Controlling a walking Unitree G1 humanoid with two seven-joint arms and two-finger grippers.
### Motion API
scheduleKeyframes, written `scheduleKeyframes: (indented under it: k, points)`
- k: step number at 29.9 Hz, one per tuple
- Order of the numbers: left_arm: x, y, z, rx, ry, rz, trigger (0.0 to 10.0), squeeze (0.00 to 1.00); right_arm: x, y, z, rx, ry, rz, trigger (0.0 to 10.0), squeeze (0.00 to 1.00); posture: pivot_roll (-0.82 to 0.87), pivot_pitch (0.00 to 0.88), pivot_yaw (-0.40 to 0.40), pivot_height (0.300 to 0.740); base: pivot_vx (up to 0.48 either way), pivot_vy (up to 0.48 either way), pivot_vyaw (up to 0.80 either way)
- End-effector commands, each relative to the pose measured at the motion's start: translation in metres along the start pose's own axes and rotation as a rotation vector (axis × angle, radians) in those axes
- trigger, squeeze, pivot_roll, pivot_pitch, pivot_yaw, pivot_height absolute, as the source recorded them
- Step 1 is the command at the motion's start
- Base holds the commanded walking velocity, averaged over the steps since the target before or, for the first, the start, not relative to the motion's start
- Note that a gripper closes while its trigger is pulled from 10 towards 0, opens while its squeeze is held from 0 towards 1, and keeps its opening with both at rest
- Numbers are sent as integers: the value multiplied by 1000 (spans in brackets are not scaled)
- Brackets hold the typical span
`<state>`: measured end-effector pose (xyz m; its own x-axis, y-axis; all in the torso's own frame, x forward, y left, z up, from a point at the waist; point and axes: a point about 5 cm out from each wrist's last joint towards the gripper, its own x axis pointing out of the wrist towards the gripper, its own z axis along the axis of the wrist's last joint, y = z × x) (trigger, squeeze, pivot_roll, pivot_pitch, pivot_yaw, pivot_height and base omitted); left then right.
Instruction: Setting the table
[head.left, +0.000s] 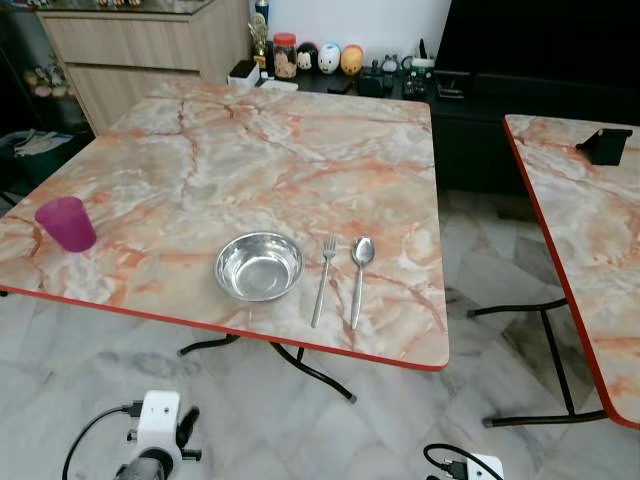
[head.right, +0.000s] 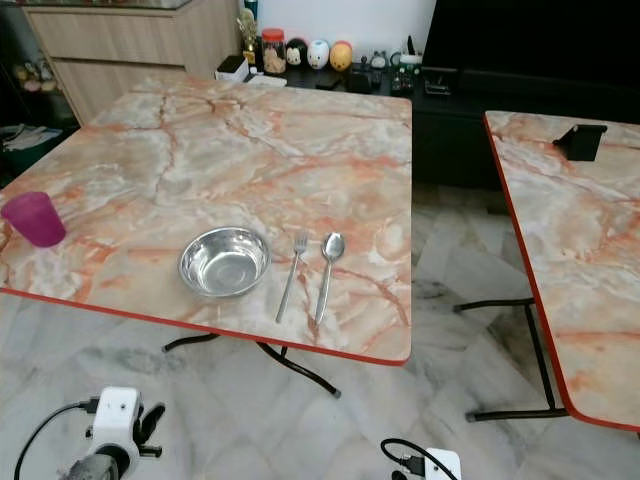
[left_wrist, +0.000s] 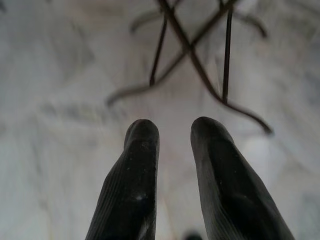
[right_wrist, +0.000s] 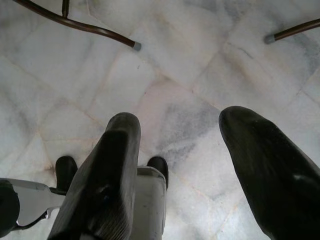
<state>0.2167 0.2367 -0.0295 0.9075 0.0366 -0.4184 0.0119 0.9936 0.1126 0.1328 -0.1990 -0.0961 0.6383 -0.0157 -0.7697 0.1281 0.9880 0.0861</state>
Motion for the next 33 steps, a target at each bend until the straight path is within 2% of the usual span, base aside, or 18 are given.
scheduleKeyframes:
  k: [1,3,5,11,17,20,23,27,29,30,33]
  points:
    - [-8,9,7,39,-81,23,10000,0,-1,-2,-2,-1,7,-3,10000,0,116,0,-38,731,0,0,0]
    - [-11,10,10,52,-110,23,10000,0,-1,-2,-2,-2,7,-3,10000,0,122,0,-42,731,0,0,0]
    - [-19,14,19,80,-180,18,10000,0,-1,-3,-2,-5,9,-1,10000,0,126,0,-44,731,0,0,0]
    - [-39,20,37,133,-282,12,10000,0,-1,-4,-2,-11,11,0,10000,0,135,0,-48,731,0,0,0]
    - [-62,21,70,180,-402,32,10000,0,-1,-5,-1,-20,14,1,10000,0,147,0,-54,731,0,0,0]
    - [-66,22,85,209,-456,46,10000,0,-1,-6,-1,-26,15,3,10000,0,152,0,-58,731,0,0,0]
    - [-72,23,122,210,-583,84,10000,0,-1,-6,-1,-31,16,8,10000,0,162,0,-60,731,0,0,0]
    - [-71,17,144,228,-652,48,10000,0,-1,-5,0,-31,13,13,10000,0,158,0,-59,731,0,0,0]
    - [-71,16,148,220,-664,46,10000,0,-1,-5,0,-27,11,11,10000,0,158,0,-59,731,0,0,0]
    - [-72,13,158,202,-686,45,10000,0,-1,-5,1,-27,10,11,10000,0,152,0,-55,731,0,0,0]
    - [-67,-1,183,220,-752,-7,10000,0,-1,-6,0,-13,12,-10,10000,0,154,0,-57,731,0,0,0]
